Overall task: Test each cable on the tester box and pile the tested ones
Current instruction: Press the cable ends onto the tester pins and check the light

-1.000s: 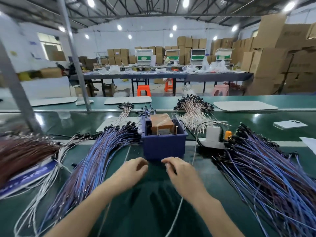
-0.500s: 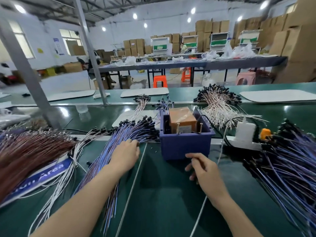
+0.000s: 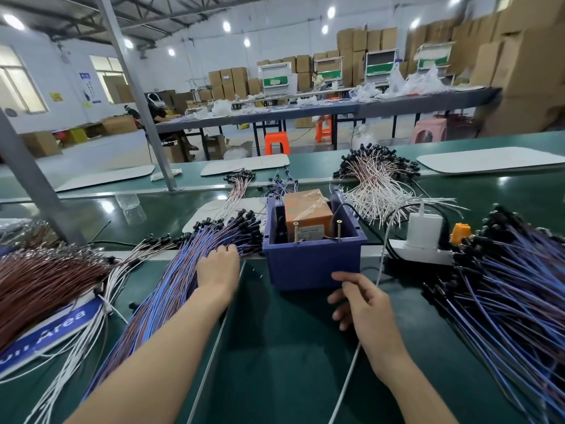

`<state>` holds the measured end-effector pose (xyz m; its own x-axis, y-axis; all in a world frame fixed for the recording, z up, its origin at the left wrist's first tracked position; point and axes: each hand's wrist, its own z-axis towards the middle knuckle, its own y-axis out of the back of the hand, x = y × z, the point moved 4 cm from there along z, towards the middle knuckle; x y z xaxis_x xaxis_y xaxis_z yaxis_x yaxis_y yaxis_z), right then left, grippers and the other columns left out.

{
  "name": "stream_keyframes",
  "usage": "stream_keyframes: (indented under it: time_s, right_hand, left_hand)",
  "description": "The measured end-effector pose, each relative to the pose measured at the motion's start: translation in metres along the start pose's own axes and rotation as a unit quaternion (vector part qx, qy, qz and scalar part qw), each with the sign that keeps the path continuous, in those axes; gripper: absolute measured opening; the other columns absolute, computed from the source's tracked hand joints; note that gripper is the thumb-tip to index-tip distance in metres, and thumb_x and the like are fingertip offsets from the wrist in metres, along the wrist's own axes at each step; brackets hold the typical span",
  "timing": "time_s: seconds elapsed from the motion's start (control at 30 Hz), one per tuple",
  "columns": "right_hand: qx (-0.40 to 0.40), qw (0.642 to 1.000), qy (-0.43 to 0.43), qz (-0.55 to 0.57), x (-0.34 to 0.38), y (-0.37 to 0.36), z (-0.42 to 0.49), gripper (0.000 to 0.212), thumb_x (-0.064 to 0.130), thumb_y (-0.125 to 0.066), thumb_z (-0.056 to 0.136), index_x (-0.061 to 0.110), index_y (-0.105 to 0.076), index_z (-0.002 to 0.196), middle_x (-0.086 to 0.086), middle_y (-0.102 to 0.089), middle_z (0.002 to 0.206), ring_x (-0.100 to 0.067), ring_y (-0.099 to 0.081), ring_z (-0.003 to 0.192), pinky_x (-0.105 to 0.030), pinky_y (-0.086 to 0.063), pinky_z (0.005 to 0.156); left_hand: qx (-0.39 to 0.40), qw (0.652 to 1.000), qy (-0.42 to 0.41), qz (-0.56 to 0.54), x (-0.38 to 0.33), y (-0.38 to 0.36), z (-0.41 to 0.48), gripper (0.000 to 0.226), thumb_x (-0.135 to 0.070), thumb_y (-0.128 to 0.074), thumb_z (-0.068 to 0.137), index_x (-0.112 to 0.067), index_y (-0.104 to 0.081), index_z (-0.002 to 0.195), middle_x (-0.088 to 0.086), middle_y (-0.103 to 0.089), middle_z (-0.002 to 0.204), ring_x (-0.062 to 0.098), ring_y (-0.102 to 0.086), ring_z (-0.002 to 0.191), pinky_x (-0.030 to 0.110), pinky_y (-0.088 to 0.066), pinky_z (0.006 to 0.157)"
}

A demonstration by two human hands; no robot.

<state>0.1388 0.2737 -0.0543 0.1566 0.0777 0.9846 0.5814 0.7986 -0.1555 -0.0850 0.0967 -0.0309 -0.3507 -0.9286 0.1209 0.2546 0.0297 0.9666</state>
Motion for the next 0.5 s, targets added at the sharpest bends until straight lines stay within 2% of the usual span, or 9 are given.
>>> stream_keyframes:
  time_s: [0.13, 0.27, 0.37, 0.43, 0.5]
  right_hand:
    - [-0.003, 1.000, -0.004, 0.005, 0.000, 0.000, 0.002, 0.033, 0.009, -0.047, 0.104, 0.026, -0.074, 0.097, -0.005, -0.070, 0.072, -0.015, -0.058, 0.053, -0.024, -0.045, 0.044]
    - [-0.008, 1.000, -0.004, 0.007, 0.000, 0.000, 0.002, 0.035, 0.009, -0.047, 0.103, 0.029, -0.074, 0.094, -0.005, -0.070, 0.072, -0.015, -0.058, 0.054, -0.024, -0.045, 0.044]
    - [-0.012, 1.000, -0.001, 0.010, 0.002, 0.000, 0.000, 0.036, 0.009, -0.047, 0.103, 0.030, -0.074, 0.093, -0.005, -0.070, 0.072, -0.016, -0.058, 0.053, -0.024, -0.045, 0.044]
    - [-0.011, 1.000, 0.002, 0.008, 0.002, -0.002, -0.001, 0.036, 0.008, -0.048, 0.103, 0.030, -0.074, 0.092, -0.005, -0.070, 0.072, -0.016, -0.058, 0.053, -0.024, -0.044, 0.044]
    - [-0.008, 1.000, 0.009, 0.002, 0.005, -0.004, -0.004, 0.037, 0.008, -0.048, 0.103, 0.031, -0.074, 0.091, -0.005, -0.070, 0.072, -0.016, -0.057, 0.052, -0.024, -0.043, 0.043]
  left_hand:
    - [0.005, 0.998, 0.014, -0.062, 0.000, 0.003, 0.003, 0.018, -0.014, -0.044, 0.103, -0.014, -0.052, 0.119, 0.009, -0.057, 0.122, 0.031, -0.059, 0.109, 0.039, -0.039, 0.071]
    - [0.020, 0.987, 0.049, -0.154, 0.001, 0.008, 0.003, 0.023, -0.024, -0.041, 0.103, -0.011, -0.052, 0.118, 0.011, -0.056, 0.123, 0.033, -0.057, 0.111, 0.041, -0.040, 0.077]
    - [0.012, 0.957, 0.104, -0.271, 0.009, 0.021, 0.001, 0.020, -0.022, -0.042, 0.103, -0.008, -0.051, 0.113, 0.015, -0.064, 0.112, 0.032, -0.058, 0.097, 0.040, -0.045, 0.079]
    - [-0.034, 0.924, 0.138, -0.354, 0.017, 0.042, -0.002, 0.021, -0.022, -0.041, 0.104, -0.007, -0.050, 0.114, 0.017, -0.065, 0.107, 0.030, -0.056, 0.089, 0.038, -0.044, 0.078]
    - [-0.146, 0.879, 0.122, -0.436, 0.024, 0.076, -0.006, 0.020, -0.022, -0.044, 0.105, -0.007, -0.051, 0.115, 0.014, -0.065, 0.101, 0.031, -0.061, 0.089, 0.044, -0.051, 0.080]
